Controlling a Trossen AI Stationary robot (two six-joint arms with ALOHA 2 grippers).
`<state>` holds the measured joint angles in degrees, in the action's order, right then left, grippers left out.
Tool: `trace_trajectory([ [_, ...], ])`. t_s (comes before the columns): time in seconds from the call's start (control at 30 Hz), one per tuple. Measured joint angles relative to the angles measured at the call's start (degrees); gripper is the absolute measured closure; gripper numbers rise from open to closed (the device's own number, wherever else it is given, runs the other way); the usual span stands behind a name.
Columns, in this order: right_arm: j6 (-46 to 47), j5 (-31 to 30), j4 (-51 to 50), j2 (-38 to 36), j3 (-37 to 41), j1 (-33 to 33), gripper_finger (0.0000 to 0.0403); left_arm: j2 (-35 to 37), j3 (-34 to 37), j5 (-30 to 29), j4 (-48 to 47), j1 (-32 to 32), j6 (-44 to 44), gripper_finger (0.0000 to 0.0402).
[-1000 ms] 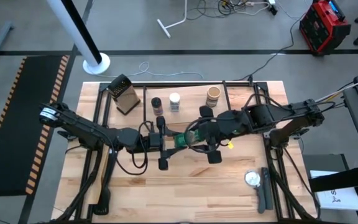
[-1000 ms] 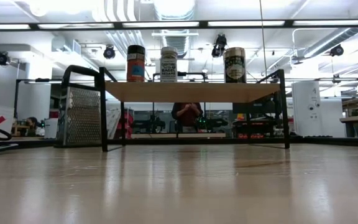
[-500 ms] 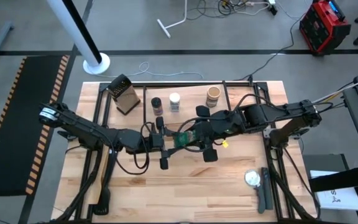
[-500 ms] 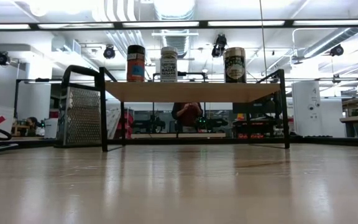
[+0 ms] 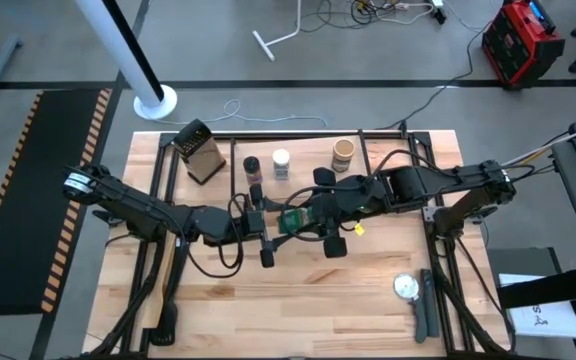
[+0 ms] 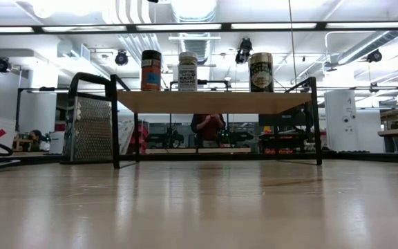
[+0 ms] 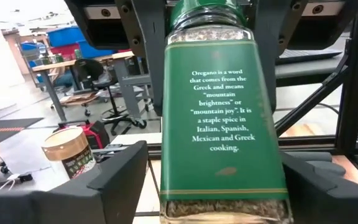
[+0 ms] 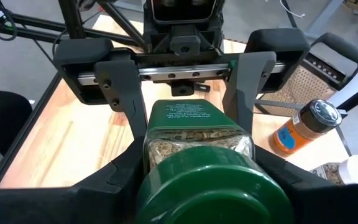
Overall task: Shelf spices
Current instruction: Put the green seasoning bottle on the shelf
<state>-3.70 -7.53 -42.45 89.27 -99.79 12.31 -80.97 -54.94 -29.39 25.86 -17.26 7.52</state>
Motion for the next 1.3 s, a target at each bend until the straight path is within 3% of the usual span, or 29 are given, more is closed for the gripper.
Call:
trace_trajectory([
  [0.37,0.0,-1.0,-1.9,-0.6,0.0,-0.4,0.0224,0.0,0.0,-0.2,-2.8,-0.1,-1.0,0.0176],
  [0.83,-0.4,-2.6,-6.5,-2.2,-0.1,-3.1,0.0224,0.2,0.0,-6.5,-7.5,0.3,-5.4,0.016],
  [1.3,-2.3,-3.0,-9.4,-2.2,-0.1,-10.0,0.0224,0.2,0.0,-5.6,-14.0,0.3,-15.5,0.0176],
])
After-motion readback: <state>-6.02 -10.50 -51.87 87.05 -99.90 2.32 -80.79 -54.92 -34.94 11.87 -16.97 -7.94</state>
